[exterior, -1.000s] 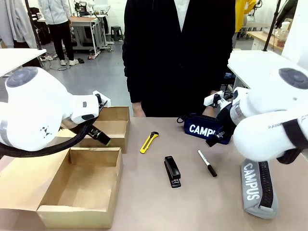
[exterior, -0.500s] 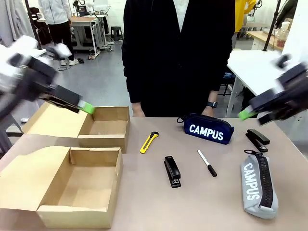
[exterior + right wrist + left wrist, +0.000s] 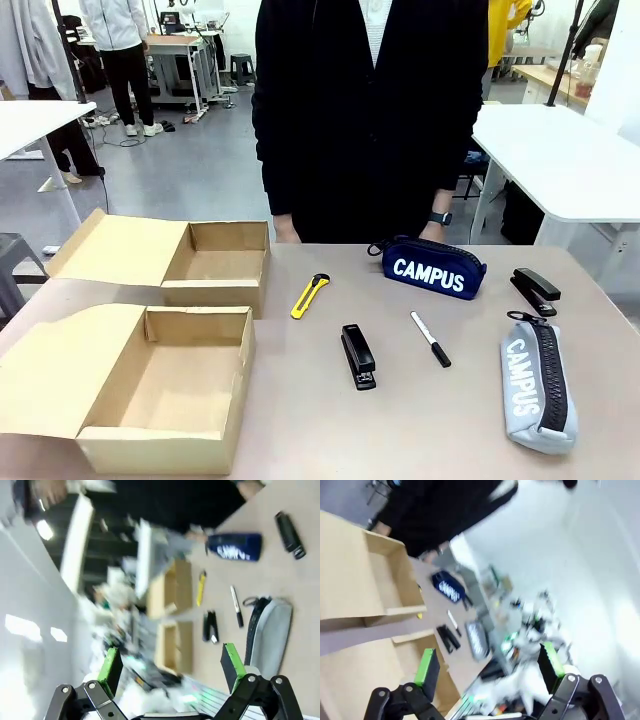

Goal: Place items inside the box.
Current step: Pick up a Pencil pouch or Stapler and place it inside the Mailer Box closest to the robot.

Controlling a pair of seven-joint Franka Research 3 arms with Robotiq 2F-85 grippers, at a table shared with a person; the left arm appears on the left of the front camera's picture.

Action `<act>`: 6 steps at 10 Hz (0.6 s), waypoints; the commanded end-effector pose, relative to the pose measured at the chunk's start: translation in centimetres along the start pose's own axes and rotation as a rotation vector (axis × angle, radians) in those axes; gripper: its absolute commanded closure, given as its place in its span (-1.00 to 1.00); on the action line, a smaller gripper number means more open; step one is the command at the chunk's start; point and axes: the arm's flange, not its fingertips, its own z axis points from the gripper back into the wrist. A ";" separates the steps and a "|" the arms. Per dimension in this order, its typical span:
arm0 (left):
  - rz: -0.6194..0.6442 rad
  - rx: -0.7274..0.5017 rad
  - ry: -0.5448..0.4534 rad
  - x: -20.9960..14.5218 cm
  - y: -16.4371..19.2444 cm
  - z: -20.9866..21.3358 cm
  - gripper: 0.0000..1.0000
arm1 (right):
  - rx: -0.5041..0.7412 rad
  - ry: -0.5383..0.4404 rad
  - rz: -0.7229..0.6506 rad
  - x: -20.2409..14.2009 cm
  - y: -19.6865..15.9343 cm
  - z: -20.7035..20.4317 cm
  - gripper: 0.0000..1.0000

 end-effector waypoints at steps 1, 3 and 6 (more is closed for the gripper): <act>0.173 -0.048 -0.270 -7.0 2.3 -3.9 -1.00 | 0.144 -0.216 -0.099 -1.7 -3.5 -2.1 -1.00; 0.283 0.004 -0.409 -11.0 1.7 -8.0 -1.00 | -0.031 -0.307 -0.098 -1.7 -4.5 -2.7 -1.00; 0.214 -0.025 -0.250 0.4 4.2 2.7 -1.00 | 0.103 -0.205 -0.160 1.7 -3.9 2.7 -1.00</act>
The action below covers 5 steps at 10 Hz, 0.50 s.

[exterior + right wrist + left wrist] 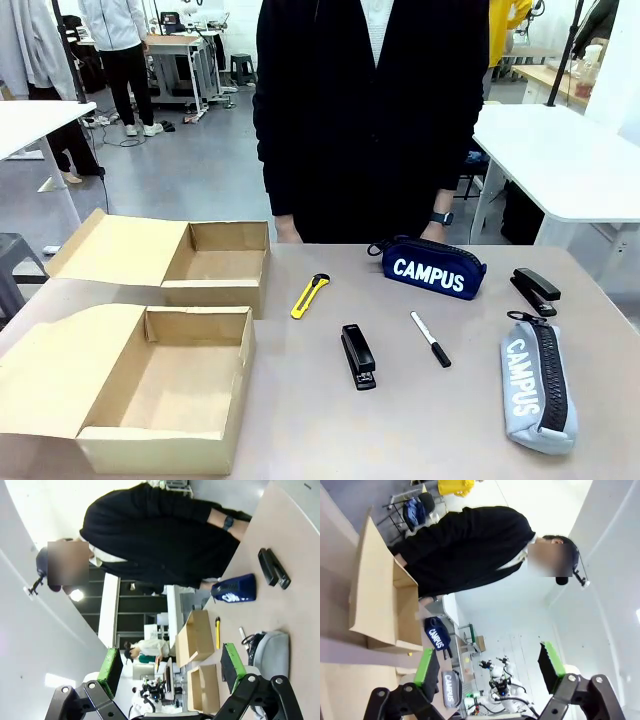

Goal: Place items inside the box.
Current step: Pick up a Pencil pouch or Stapler and place it inside the Mailer Box closest to the robot.

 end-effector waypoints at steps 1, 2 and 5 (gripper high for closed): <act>-0.057 0.004 0.026 -0.3 -1.1 1.1 -1.00 | 0.019 0.004 0.015 -0.2 0.7 0.5 -1.00; -0.057 0.004 0.026 -0.3 -1.1 1.1 -1.00 | 0.019 0.004 0.015 -0.2 0.7 0.5 -1.00; -0.057 0.004 0.026 -0.3 -1.1 1.1 -1.00 | -0.008 0.035 0.099 -0.6 1.0 -0.7 -1.00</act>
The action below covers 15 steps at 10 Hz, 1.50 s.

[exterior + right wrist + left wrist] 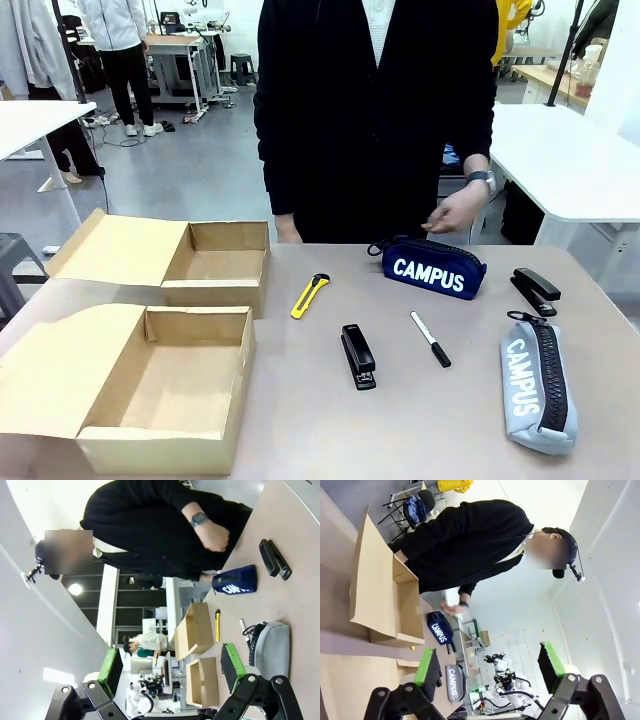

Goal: Place items inside the box.
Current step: Pick up a Pencil pouch or Stapler and place it inside the Mailer Box closest to the robot.

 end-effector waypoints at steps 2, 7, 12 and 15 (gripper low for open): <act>-0.024 -0.011 0.002 0.1 0.1 0.0 -1.00 | -0.136 0.065 0.260 -0.2 1.6 -4.6 -1.00; -0.024 -0.011 0.002 0.1 0.1 0.0 -1.00 | -0.046 0.065 0.128 1.5 -0.5 1.4 -1.00; -0.024 -0.011 0.002 0.1 0.1 0.0 -1.00 | -0.022 -0.025 0.042 1.3 -3.9 4.6 -1.00; -0.024 -0.011 0.002 0.1 0.1 0.0 -1.00 | -0.122 0.022 0.043 1.3 -2.2 1.0 -1.00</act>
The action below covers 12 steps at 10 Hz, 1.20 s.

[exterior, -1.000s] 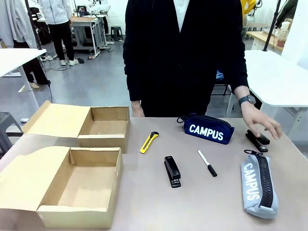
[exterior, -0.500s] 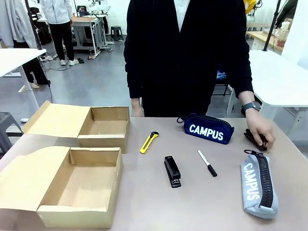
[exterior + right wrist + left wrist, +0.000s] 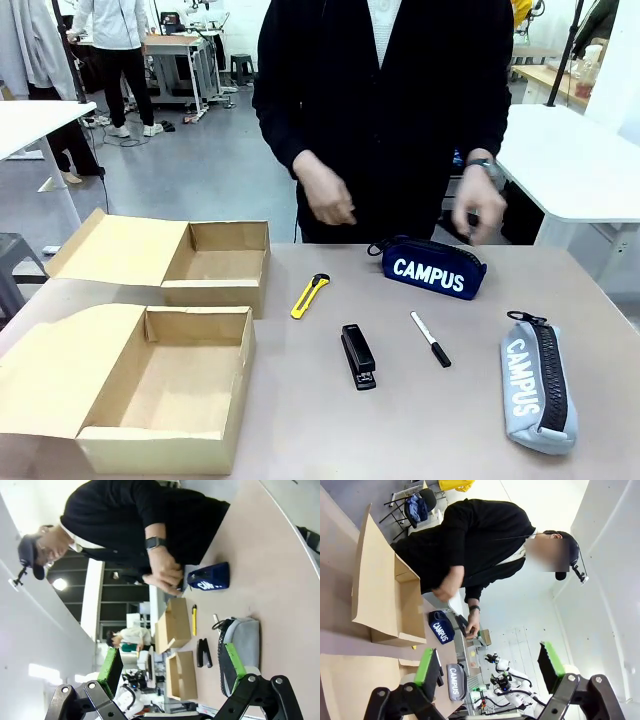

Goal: Place items inside the box.
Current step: Pick up a Pencil pouch or Stapler and place it inside the Mailer Box closest to the robot.

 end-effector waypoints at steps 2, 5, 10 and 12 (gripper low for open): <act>-0.022 -0.015 -0.003 0.0 -0.1 0.0 -1.00 | -0.259 0.101 0.081 -3.6 4.0 -7.2 -1.00; -0.022 -0.015 -0.003 0.0 -0.1 0.0 -1.00 | -0.659 0.435 0.254 -11.4 5.5 -17.8 -1.00; -0.022 -0.015 -0.003 0.0 -0.1 0.0 -1.00 | -0.818 0.552 0.369 -10.6 8.9 -25.8 -1.00; -0.022 -0.015 -0.003 0.0 -0.1 0.0 -1.00 | -1.073 0.518 0.443 -13.6 8.1 -28.8 -1.00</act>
